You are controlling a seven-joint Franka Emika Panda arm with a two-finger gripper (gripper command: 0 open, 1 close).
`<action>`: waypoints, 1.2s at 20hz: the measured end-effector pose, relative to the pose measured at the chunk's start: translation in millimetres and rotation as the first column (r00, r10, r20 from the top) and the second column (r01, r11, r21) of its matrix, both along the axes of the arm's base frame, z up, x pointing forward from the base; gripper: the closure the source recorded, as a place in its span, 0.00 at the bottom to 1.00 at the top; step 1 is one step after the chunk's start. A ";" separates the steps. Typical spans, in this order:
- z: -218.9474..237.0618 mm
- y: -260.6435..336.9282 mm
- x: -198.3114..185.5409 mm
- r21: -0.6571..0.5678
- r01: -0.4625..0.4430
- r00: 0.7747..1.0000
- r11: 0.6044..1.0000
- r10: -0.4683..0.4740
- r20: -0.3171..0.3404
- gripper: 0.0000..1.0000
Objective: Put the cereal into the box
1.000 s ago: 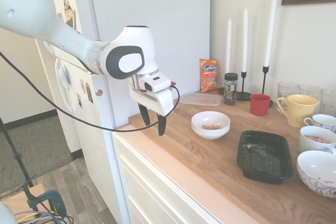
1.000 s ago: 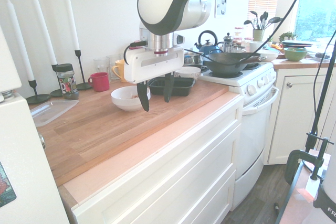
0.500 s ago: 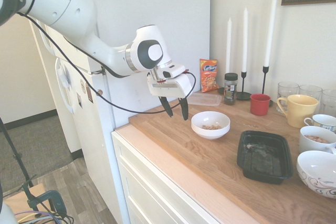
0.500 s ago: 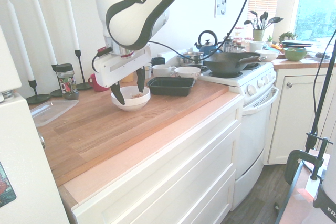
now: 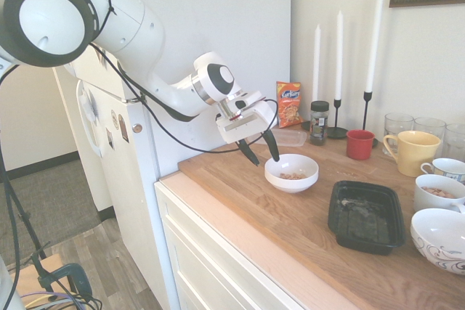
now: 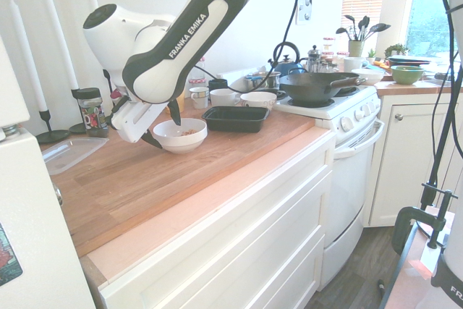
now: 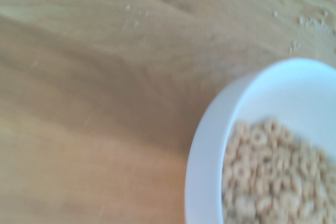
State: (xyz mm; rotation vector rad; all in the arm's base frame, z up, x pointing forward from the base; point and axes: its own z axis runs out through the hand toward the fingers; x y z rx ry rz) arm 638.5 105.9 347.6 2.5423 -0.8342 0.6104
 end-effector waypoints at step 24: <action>-39.2 -35.9 40.2 -0.059 0.069 0.998 0.996 -0.068 0.007 1.00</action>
